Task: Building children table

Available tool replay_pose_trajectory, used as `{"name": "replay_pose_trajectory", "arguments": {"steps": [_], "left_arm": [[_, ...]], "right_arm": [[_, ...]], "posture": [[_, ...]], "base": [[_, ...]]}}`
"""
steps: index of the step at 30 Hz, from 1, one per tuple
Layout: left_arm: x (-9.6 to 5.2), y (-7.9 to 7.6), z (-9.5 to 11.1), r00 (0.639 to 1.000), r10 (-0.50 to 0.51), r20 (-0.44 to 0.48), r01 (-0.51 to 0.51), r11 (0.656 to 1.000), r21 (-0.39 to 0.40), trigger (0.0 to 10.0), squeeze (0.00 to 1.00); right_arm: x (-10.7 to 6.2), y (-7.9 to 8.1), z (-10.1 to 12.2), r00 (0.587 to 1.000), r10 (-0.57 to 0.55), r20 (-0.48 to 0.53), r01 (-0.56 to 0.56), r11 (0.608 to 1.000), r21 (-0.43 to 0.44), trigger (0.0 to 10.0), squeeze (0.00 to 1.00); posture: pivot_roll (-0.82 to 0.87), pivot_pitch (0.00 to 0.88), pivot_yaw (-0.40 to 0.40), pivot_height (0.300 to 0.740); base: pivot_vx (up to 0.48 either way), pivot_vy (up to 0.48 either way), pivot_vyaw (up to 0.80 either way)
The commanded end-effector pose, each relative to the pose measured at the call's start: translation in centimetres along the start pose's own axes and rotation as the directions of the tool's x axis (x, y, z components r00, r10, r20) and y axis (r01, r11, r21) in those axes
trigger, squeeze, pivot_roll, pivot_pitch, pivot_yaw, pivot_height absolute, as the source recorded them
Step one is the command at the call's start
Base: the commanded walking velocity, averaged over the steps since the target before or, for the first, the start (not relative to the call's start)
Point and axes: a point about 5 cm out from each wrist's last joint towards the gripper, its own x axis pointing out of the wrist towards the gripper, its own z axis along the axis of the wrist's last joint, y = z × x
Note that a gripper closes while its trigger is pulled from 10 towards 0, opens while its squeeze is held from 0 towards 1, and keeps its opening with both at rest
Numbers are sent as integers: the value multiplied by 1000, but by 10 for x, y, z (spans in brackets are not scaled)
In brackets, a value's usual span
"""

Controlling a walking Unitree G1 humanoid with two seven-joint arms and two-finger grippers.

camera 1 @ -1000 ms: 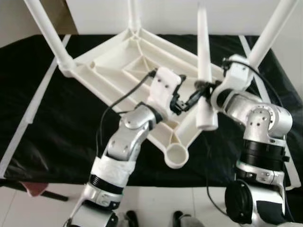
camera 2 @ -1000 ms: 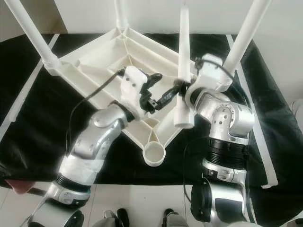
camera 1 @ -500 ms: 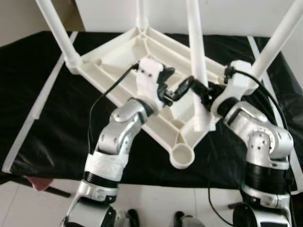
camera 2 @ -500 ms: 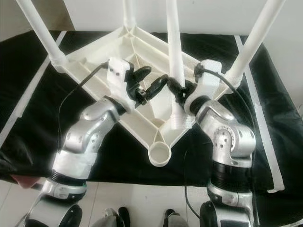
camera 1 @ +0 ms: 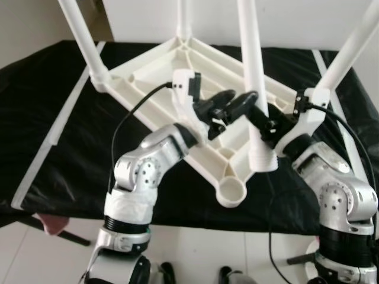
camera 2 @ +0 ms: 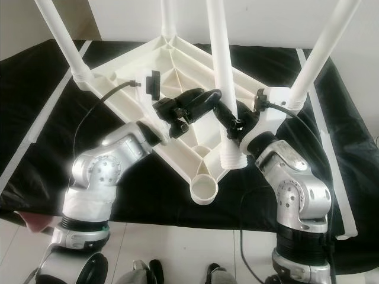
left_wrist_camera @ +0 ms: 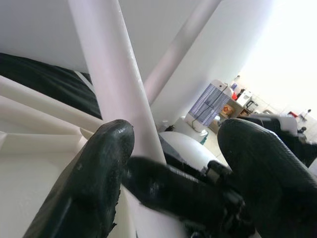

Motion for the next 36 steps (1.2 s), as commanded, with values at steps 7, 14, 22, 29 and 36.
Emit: {"name": "replay_pose_trajectory", "arguments": {"steps": [7, 14, 22, 29, 36], "left_arm": [[2, -4, 1, 996, -86, -16, 85, 996, -28, 10000, 0], [0, 6, 4, 1000, -20, -22, 20, 999, -29, 10000, 0], [-2, 5, 7, 1000, -15, -10, 15, 999, -46, 10000, 0], [-5, 7, 5, 1000, -3, -6, 3, 998, -59, 10000, 0], [-2, 23, 16, 994, 99, 49, -95, 993, -69, 10000, 0]], "right_arm": [[-5, 10, 0, 994, 108, 3, -108, 994, -30, 10000, 0], [-8, 2, 5, 994, 110, 27, -108, 993, -45, 10000, 0], [-7, -11, 10, 994, -19, 104, 26, 998, -61, 10000, 0], [-16, 7, 1, 989, 78, 122, -76, 997, -22, 10000, 0], [-19, 5, 3, 987, 87, 133, -83, 996, -35, 10000, 0]], "posture": [[-156, 158, 28, 740], [-159, 146, 27, 740], [-159, 138, 25, 740], [-154, 139, 22, 740], [-163, 145, 30, 740]], "base": [[0, 0, 0], [0, 0, 0], [0, 0, 0], [0, 0, 0], [0, 0, 0]]}}
